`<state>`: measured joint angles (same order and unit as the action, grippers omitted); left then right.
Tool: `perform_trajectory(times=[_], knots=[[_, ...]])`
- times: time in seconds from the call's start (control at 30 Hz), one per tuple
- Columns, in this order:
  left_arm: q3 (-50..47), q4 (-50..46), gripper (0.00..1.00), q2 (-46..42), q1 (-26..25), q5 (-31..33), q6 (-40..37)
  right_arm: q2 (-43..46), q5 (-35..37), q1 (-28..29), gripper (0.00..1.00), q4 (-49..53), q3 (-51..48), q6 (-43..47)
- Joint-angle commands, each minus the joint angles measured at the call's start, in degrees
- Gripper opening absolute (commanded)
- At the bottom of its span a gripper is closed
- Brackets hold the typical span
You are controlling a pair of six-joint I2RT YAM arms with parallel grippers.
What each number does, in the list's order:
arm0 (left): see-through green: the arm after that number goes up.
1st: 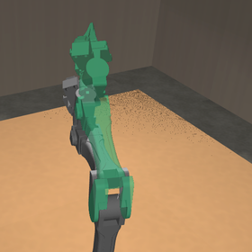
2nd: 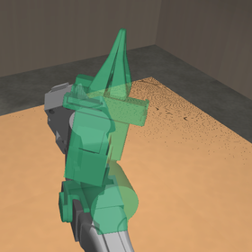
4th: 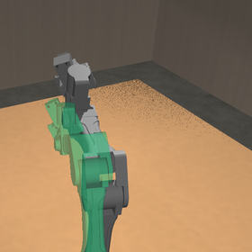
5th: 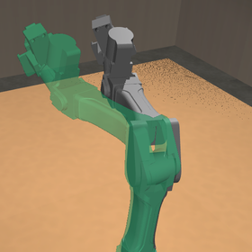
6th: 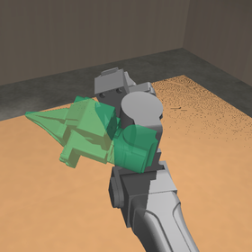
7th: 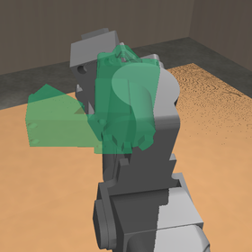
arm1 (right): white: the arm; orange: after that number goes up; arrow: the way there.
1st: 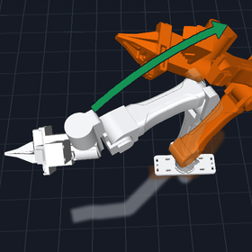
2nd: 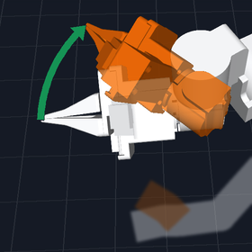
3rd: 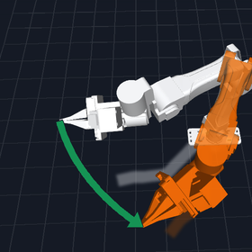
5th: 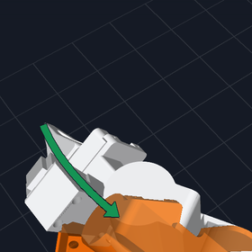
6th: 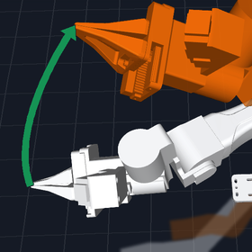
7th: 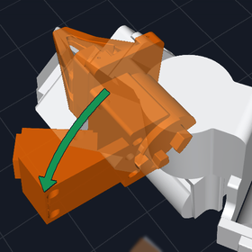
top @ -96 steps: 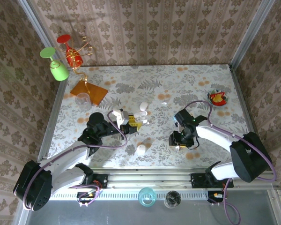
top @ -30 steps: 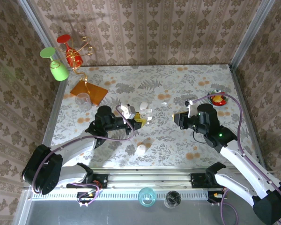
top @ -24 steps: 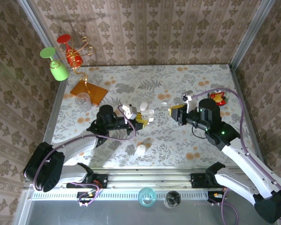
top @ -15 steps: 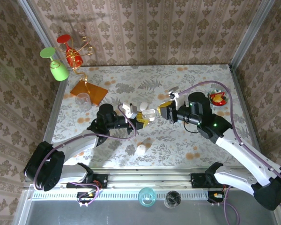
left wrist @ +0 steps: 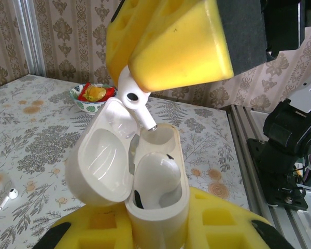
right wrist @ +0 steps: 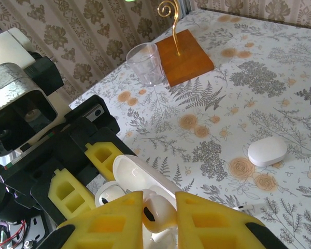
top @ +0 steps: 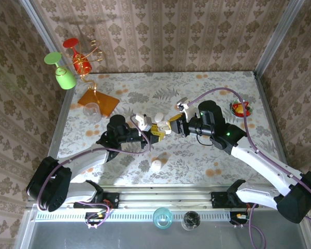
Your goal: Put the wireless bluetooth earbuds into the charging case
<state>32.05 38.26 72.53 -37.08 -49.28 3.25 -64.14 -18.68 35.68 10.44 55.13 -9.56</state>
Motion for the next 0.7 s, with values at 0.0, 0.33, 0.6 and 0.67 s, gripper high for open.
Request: perform_trajectory(times=[0.0, 0.33, 0.6, 0.67], knots=[[0.7, 3.0, 0.10, -1.7, -0.1, -0.2, 1.6, 0.1, -1.2, 0.4, 0.21, -0.6, 0.4, 1.6], [0.8, 3.1, 0.10, -2.6, 0.2, -0.6, 2.7, -0.1, -3.7, 0.4, 0.21, 0.3, -0.4, 4.7], [0.3, 2.9, 0.10, -3.1, 0.3, 0.0, 2.9, 0.1, -5.4, 0.4, 0.26, 1.1, -0.1, 5.8], [0.3, 3.1, 0.10, -3.1, 0.3, 0.0, 2.8, 0.4, -4.7, 0.4, 0.32, 0.7, 0.1, 4.9]])
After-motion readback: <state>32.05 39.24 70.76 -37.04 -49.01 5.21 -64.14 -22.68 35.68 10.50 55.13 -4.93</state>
